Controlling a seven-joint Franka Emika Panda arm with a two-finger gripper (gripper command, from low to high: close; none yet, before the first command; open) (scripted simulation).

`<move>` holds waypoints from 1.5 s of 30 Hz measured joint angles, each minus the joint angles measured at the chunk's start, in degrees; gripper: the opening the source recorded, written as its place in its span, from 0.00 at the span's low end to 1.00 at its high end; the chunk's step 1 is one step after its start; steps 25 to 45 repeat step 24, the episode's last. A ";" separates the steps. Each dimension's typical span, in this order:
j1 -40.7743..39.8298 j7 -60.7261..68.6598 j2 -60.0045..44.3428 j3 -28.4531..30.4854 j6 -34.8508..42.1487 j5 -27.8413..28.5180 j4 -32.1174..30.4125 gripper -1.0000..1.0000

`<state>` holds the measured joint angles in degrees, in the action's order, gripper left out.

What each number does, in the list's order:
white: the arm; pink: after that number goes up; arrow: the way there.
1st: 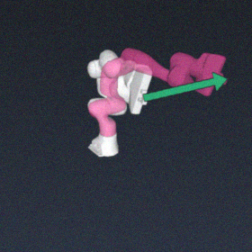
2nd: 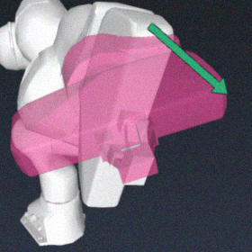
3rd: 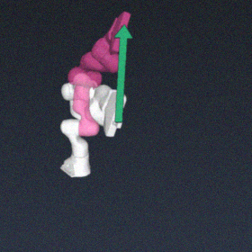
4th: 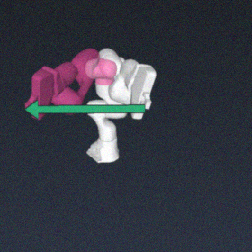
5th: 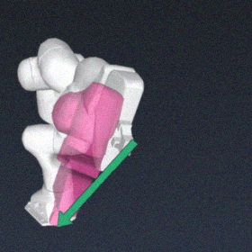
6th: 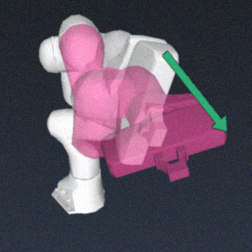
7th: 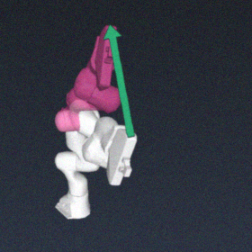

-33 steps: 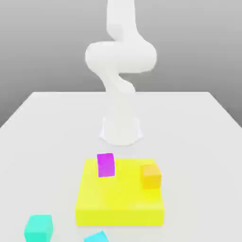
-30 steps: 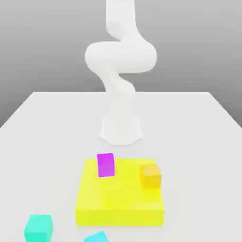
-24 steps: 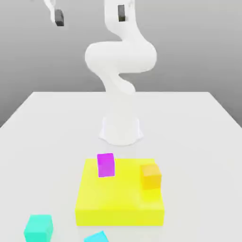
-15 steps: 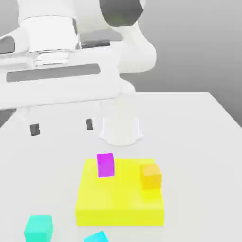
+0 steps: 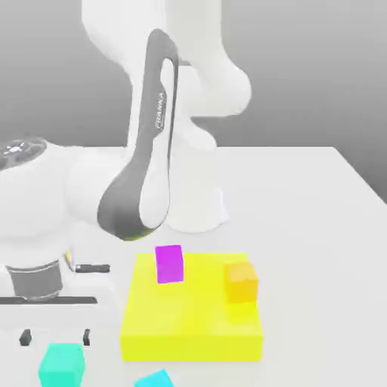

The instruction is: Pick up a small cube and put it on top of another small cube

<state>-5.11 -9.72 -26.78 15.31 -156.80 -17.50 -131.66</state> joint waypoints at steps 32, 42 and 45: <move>10.82 -1.09 4.37 -4.65 4.57 8.68 1.17 1.00; 10.82 -1.09 4.37 -4.65 4.57 8.68 1.17 1.00; 10.82 -1.09 4.37 -4.65 4.57 8.68 1.17 1.00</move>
